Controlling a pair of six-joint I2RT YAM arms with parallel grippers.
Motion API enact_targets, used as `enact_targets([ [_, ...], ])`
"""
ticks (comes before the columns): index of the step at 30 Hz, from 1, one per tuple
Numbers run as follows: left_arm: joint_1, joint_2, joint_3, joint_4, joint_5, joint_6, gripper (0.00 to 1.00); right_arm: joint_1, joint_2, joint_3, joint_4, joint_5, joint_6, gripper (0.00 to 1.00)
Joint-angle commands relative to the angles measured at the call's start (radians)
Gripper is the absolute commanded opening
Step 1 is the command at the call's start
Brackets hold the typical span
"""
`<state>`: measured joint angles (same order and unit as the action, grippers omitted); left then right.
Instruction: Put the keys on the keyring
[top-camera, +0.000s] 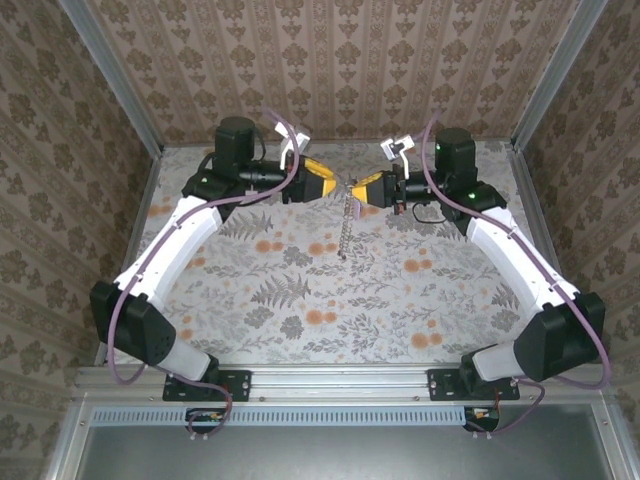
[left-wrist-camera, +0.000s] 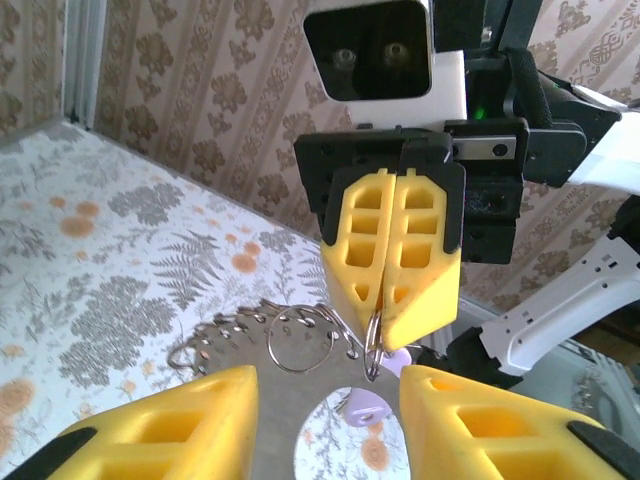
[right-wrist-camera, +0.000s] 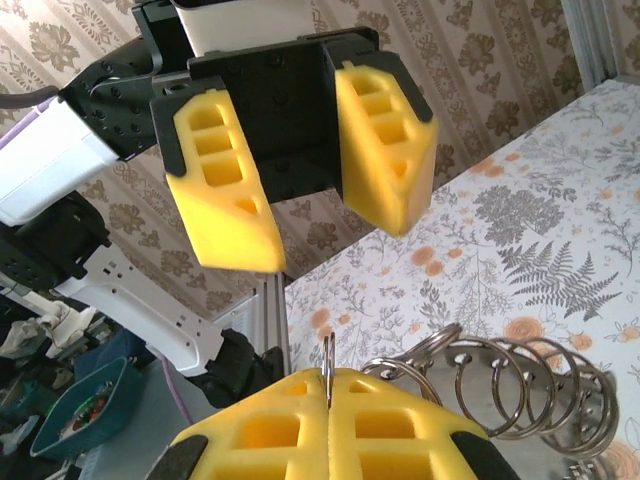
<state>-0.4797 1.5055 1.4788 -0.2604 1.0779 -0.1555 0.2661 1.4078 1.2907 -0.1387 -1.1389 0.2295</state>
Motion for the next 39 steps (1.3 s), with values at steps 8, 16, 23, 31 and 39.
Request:
enact_targets([
  [8, -0.033, 0.033, 0.046, -0.042, 0.06, 0.045, 0.38, -0.001, 0.017, 0.015, 0.015, -0.05, -0.015, 0.0],
  [16, -0.049, 0.052, 0.053, -0.043, 0.05, 0.046, 0.37, -0.001, 0.012, -0.001, 0.037, -0.048, -0.005, 0.0],
  [23, -0.057, 0.069, 0.058, -0.039, 0.042, 0.044, 0.37, -0.001, 0.012, -0.005, 0.041, -0.05, -0.006, 0.0],
  [31, -0.068, 0.087, 0.072, -0.03, 0.045, 0.042, 0.33, -0.002, 0.014, -0.012, 0.054, -0.048, 0.002, 0.0],
  [39, -0.081, 0.099, 0.071, -0.022, 0.066, 0.04, 0.18, -0.002, 0.015, -0.019, 0.068, -0.044, 0.011, 0.0],
])
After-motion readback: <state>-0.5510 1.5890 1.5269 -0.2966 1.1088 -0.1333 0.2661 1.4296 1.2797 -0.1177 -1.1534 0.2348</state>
